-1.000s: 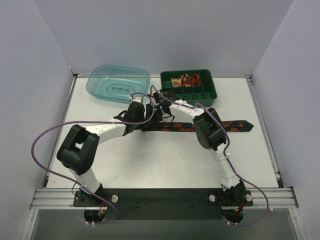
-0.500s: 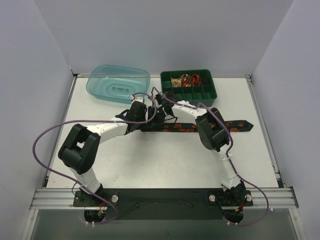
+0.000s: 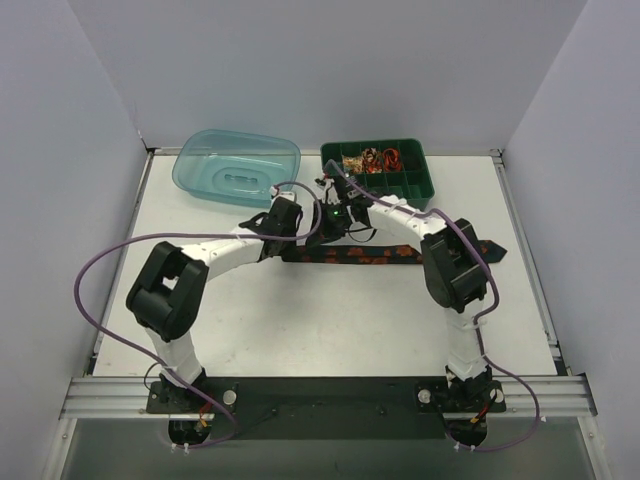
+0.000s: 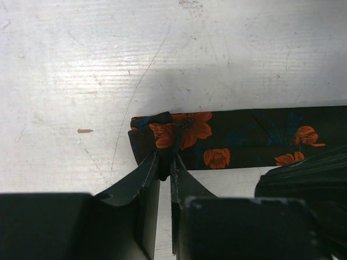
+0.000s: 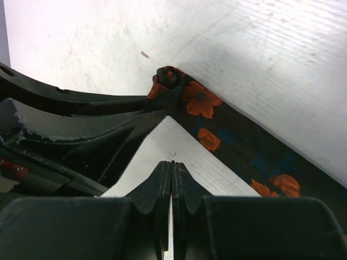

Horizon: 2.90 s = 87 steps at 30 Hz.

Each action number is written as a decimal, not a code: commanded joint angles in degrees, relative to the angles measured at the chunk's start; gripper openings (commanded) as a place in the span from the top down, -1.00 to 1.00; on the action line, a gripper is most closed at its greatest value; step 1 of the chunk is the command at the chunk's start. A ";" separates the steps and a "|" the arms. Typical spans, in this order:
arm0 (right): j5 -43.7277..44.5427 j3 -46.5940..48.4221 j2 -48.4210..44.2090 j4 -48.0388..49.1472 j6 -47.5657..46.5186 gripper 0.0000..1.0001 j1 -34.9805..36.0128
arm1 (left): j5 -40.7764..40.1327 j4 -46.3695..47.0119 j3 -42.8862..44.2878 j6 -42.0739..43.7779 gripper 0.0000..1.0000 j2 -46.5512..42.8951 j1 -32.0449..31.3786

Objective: Roll the ties
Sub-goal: Roll the tie at the center of the board.

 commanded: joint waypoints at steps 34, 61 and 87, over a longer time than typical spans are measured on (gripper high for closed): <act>-3.25 -2.85 -1.44 2.62 1.15 1.00 -3.57 | -2.82 -0.18 4.97 3.01 -0.07 1.22 -7.28; -6.15 -0.83 0.58 2.35 -0.87 1.00 -2.08 | 8.16 12.57 -2.06 1.96 -0.34 2.18 -4.65; -0.61 -4.26 -0.47 -0.11 0.62 1.00 -6.12 | 16.17 18.37 -4.79 0.02 -0.33 0.86 -0.96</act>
